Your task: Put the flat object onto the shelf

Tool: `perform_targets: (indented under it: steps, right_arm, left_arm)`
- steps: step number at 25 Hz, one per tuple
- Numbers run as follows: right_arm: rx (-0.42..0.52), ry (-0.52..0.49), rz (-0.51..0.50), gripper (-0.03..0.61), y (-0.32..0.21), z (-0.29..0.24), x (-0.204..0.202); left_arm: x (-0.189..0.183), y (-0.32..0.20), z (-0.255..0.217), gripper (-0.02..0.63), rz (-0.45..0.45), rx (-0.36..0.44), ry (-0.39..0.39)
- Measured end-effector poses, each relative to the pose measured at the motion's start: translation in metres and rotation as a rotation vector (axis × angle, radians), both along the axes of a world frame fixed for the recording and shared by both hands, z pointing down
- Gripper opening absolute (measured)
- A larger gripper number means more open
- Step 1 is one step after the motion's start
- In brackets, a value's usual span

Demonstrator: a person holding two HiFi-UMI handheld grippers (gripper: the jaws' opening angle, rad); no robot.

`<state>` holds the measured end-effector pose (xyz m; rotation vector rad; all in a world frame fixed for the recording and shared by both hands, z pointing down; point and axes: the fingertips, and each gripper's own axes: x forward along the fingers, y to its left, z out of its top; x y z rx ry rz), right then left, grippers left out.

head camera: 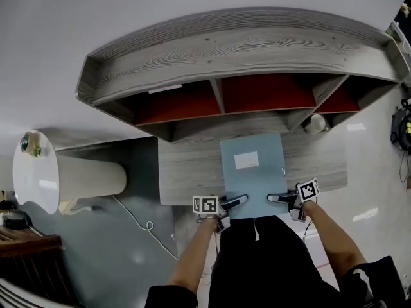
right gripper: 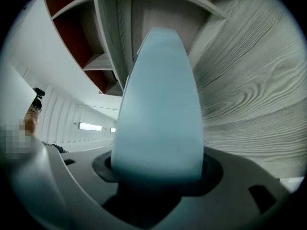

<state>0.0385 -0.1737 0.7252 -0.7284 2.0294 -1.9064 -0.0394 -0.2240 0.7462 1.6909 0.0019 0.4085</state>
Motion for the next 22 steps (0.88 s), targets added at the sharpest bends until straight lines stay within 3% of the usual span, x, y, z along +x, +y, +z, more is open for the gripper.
perform_targets:
  steps: [9,22]
  right_arm:
    - [-0.051,0.015,-0.007,0.31,-0.05,0.033,-0.011]
    - [-0.193,0.192,0.026,0.377,-0.08,0.085,-0.005]
  left_arm:
    - [-0.016,-0.043,0.034,0.36,-0.053,-0.056,-0.063]
    - [-0.022,-0.081,0.068,0.367,-0.044,-0.088,-0.175]
